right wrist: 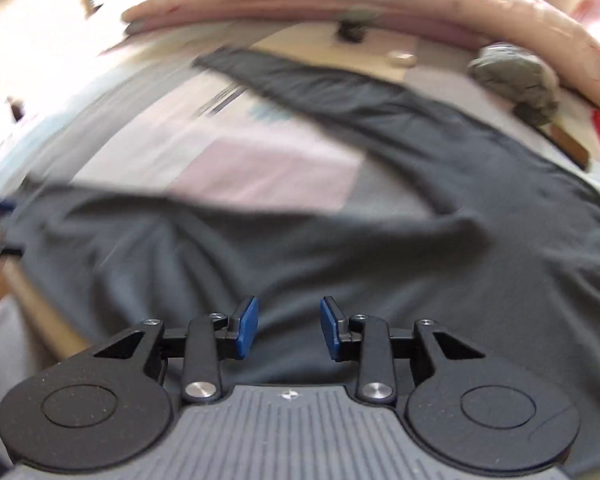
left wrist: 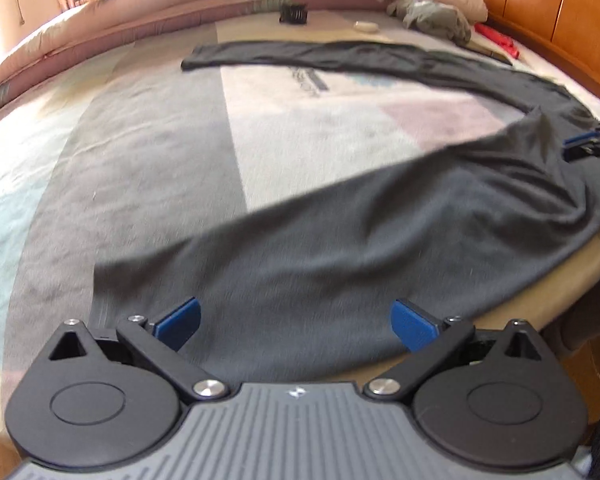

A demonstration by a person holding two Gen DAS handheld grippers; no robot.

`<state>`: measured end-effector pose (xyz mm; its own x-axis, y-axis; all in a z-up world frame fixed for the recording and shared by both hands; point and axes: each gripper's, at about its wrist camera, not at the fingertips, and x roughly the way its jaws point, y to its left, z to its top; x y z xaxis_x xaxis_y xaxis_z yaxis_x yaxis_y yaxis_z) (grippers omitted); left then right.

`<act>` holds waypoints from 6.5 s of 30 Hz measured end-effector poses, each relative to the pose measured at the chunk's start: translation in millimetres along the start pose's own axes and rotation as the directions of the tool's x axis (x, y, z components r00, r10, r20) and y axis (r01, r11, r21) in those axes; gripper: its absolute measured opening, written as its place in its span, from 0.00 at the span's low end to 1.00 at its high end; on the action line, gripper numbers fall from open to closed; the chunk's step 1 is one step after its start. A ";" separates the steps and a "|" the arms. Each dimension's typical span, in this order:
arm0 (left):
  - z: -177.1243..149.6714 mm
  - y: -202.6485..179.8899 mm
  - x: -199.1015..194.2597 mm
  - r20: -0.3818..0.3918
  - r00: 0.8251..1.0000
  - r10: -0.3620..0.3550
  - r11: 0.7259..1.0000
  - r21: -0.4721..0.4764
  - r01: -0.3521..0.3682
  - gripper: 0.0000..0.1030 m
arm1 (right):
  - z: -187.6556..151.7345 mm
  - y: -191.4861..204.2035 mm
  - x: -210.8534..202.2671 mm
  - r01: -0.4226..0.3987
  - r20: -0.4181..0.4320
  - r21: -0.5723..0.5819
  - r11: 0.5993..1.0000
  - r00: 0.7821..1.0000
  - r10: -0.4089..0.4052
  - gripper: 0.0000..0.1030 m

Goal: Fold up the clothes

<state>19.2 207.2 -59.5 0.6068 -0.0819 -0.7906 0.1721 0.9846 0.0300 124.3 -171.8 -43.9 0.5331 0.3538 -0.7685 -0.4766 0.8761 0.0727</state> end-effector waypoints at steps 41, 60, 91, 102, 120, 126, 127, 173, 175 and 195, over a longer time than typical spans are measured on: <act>86.6 -110.4 40.1 0.109 0.956 -0.272 0.957 0.130 0.258 0.98 | 82.0 -55.4 96.5 0.207 -0.122 -0.220 0.953 0.964 -0.238 0.05; 85.3 -112.9 35.1 0.121 0.956 -0.268 0.957 0.150 0.249 0.98 | 68.3 -63.1 59.6 0.098 -0.111 -0.094 0.991 0.988 -0.109 0.10; 81.7 -119.8 29.0 0.114 0.952 -0.284 0.950 0.169 0.263 0.98 | 64.7 -57.3 76.0 0.094 -0.210 -0.156 0.983 0.969 -0.126 0.24; 81.8 -117.2 29.5 0.103 0.957 -0.271 0.953 0.170 0.251 0.99 | 46.5 -22.0 67.6 0.004 -0.204 -0.622 0.783 0.965 -0.166 0.26; 88.2 -123.1 32.5 0.071 0.965 -0.251 0.954 0.185 0.235 0.99 | 88.0 -51.6 73.1 -0.102 -0.188 -0.474 0.875 0.982 0.013 0.01; 97.4 -138.3 29.6 0.067 0.958 -0.279 0.941 0.215 0.260 0.98 | 59.2 -71.2 10.3 -0.023 -0.082 -0.316 0.949 0.997 -0.003 0.16; 100.7 -143.9 29.9 0.067 0.954 -0.291 0.937 0.223 0.270 0.98 | 47.3 -75.8 4.2 -0.012 -0.088 -0.287 0.958 0.996 -0.014 0.17; 81.1 -330.6 77.8 -0.005 0.936 -0.353 0.929 0.118 0.351 0.98 | -108.2 -139.3 -54.6 0.147 0.117 0.134 0.980 0.980 -0.163 0.69; 68.2 -334.8 66.8 0.019 0.930 -0.367 0.922 0.139 0.361 0.99 | -114.1 -136.1 -48.1 0.156 0.102 0.166 0.974 0.979 -0.174 0.75; 91.8 -141.4 4.1 0.025 0.999 0.033 0.990 -0.141 -0.030 0.99 | -119.4 -119.8 -41.0 0.198 0.094 0.193 0.961 0.971 -0.219 1.00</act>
<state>68.6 53.5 -10.9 0.6315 -0.0529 -0.7736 0.0434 0.9985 -0.0329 76.1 -330.3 -97.0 0.6877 0.1821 -0.7027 -0.2171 0.9753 0.0404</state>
